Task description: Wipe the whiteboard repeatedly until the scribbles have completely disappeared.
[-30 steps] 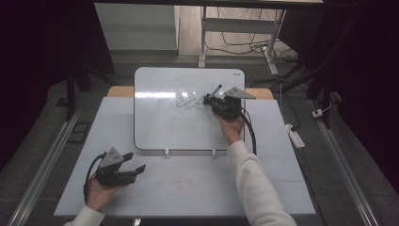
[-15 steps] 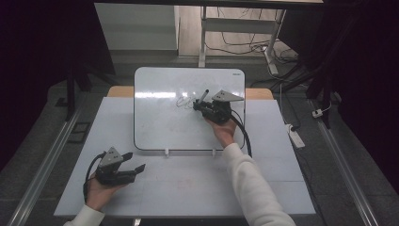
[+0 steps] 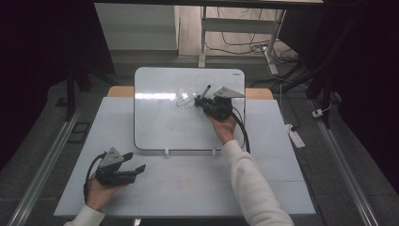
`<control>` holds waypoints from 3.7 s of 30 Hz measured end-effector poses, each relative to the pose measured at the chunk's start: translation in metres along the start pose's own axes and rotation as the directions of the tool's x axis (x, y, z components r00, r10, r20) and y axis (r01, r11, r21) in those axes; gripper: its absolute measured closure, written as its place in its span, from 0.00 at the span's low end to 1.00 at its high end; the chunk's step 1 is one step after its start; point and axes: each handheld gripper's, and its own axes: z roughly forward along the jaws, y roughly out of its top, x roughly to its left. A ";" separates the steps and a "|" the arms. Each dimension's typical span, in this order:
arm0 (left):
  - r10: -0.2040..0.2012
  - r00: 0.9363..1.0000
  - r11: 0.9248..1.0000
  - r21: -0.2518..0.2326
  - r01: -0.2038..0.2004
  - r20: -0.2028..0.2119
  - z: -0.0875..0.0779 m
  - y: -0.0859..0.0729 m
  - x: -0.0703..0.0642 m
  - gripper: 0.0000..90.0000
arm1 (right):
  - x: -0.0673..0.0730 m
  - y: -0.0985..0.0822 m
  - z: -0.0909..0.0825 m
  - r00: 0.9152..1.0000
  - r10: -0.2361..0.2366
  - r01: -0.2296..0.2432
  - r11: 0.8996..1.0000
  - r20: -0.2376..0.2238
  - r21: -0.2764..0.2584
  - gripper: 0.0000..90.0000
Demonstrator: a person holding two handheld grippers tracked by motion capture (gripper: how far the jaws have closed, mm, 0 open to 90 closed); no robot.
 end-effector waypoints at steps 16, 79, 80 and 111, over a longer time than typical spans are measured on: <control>0.000 1.000 1.000 -0.002 0.000 0.001 0.000 0.000 0.001 0.34 | -0.005 0.006 0.001 0.999 0.028 -0.028 0.999 0.025 -0.031 0.88; 0.005 1.000 1.000 0.000 -0.005 0.004 0.001 0.000 0.000 0.35 | 0.032 -0.006 0.019 0.995 -0.080 0.084 0.994 -0.065 0.075 0.88; 0.005 1.000 1.000 -0.002 -0.005 0.003 0.000 0.000 0.000 0.35 | 0.027 -0.004 0.016 0.997 -0.061 0.063 0.996 -0.037 0.057 0.88; 0.009 1.000 1.000 -0.001 -0.009 0.004 0.001 0.001 -0.001 0.35 | 0.035 -0.013 0.021 0.997 -0.059 0.061 0.998 -0.058 0.029 0.88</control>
